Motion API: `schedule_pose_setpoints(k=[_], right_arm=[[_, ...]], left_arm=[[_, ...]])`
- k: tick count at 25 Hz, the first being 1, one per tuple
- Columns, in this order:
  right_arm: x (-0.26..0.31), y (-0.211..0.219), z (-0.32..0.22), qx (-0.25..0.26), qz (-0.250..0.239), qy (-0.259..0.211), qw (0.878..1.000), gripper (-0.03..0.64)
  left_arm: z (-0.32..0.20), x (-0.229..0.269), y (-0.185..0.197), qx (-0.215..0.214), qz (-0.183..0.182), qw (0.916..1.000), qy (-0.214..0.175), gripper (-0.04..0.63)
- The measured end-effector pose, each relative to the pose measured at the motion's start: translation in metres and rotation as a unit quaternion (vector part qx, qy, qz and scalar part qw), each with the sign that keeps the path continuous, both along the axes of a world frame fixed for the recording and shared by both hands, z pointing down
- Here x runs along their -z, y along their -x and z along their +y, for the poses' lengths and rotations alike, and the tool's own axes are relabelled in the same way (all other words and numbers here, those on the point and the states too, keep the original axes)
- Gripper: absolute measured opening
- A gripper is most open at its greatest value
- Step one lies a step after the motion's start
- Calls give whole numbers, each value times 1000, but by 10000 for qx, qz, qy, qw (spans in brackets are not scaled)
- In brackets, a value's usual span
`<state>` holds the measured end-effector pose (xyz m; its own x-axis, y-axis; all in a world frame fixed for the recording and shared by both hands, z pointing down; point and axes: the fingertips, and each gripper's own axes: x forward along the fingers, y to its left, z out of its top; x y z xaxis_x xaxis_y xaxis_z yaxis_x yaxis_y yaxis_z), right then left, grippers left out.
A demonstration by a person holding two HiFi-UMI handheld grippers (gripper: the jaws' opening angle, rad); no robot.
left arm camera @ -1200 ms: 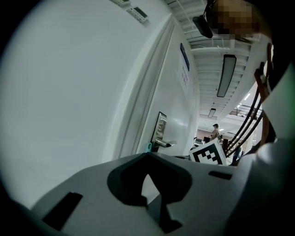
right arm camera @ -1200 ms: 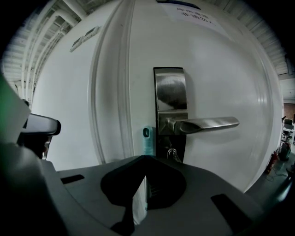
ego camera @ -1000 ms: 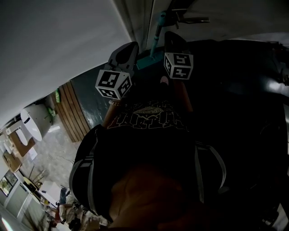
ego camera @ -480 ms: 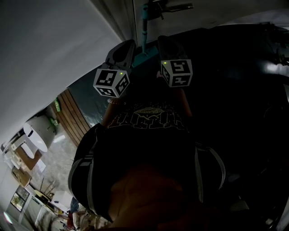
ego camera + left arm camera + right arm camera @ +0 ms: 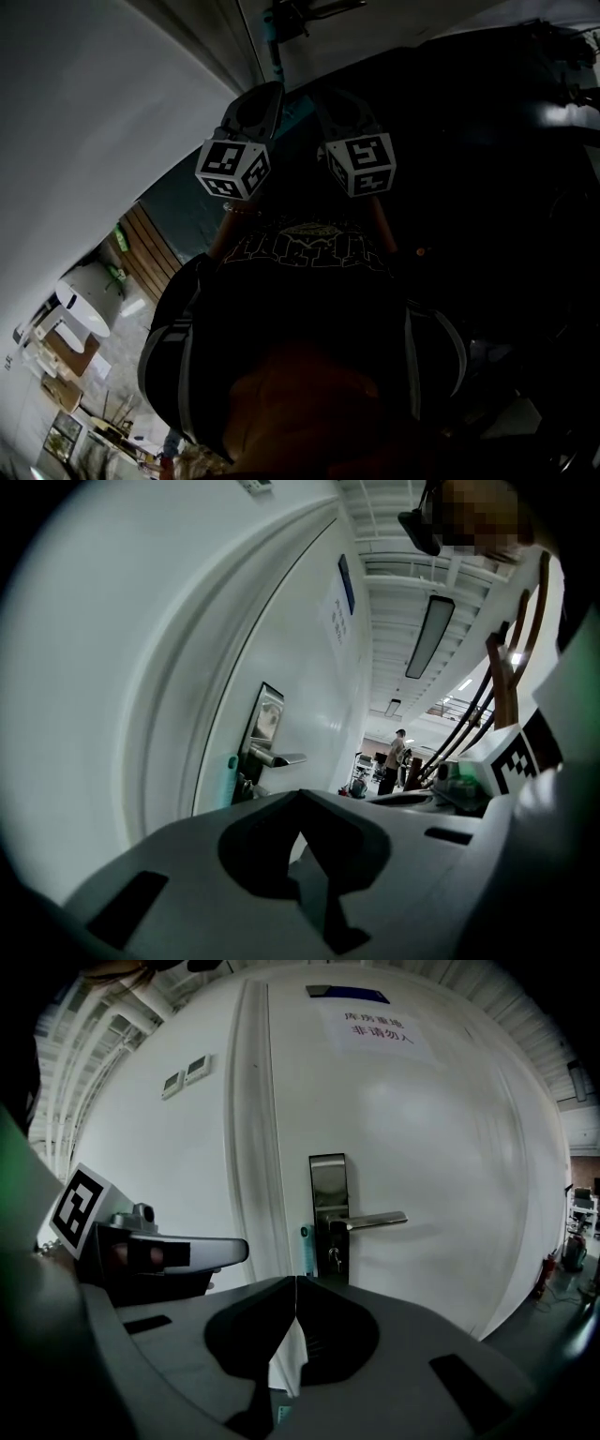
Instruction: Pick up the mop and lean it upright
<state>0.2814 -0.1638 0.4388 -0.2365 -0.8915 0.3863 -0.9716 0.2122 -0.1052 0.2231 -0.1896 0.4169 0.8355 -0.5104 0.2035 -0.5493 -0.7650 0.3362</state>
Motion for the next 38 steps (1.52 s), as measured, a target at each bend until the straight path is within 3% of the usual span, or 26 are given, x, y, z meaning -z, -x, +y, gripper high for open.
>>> schedule_pose_setpoints(k=[11,38], right_arm=[[9,-12,12,-72,108,-55,9999,18],[3,-16,12,60,-28,29,10000,18]], left_arm=[[12,0,-27,-327,-84,9994,-16,37],[15,-3,-29,-250,-57,9997,37,37]])
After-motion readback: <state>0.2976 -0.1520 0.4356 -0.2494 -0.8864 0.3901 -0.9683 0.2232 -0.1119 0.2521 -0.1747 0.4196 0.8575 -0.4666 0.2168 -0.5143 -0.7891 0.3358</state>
